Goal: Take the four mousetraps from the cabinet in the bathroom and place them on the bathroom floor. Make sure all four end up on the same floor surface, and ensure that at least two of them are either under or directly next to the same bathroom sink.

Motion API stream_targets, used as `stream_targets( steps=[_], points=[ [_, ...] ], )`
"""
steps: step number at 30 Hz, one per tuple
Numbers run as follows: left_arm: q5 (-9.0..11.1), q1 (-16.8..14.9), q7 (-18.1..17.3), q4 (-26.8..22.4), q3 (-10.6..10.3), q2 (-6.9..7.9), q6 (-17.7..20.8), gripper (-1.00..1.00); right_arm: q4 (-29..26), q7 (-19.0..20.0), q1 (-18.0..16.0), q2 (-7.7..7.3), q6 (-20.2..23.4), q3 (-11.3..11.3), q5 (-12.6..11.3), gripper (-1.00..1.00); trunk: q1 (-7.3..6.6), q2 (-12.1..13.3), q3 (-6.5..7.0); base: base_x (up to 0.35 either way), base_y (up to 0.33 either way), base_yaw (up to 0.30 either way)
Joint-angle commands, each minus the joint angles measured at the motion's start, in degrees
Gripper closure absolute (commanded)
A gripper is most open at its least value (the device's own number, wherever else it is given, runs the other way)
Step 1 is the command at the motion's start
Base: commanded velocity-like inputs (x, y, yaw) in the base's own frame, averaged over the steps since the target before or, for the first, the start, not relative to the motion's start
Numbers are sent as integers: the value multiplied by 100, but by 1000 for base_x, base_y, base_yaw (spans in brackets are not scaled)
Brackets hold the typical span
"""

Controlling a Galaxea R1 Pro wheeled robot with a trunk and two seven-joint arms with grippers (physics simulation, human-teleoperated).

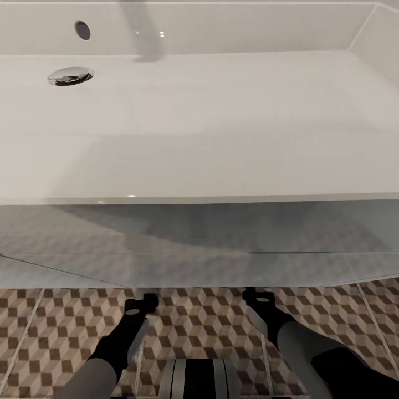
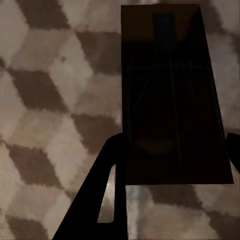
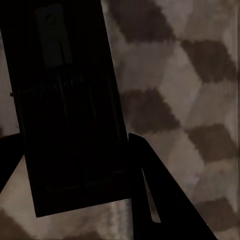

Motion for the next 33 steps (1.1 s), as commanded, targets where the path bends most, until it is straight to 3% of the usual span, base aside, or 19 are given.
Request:
stream_targets(
  steps=[1, 16, 22, 33],
  points=[
    [8, 0, 37, -16, -16, 34, 38, 100, 9, -25, -1, -10, -59, 48, -68, 100, -1, -1, -3, 0, 0, 0],
    [21, 0, 38, -32, -9, 82, 40, 100, 86, -25, -1, -26, -225, 55, -66, 100, -1, -1, -3, 0, 0, 0],
    [14, 0, 41, -37, -7, 89, 30, 100, 87, -25, -1, -19, -228, 55, -66, 100, 15, -9, -136, 0, 0, 0],
    [13, 0, 54, -40, -12, 90, 7, 100, 87, -20, -1, -21, -226, 54, -66, 100, 15, -9, -136, 0, 0, 0]
  ],
)
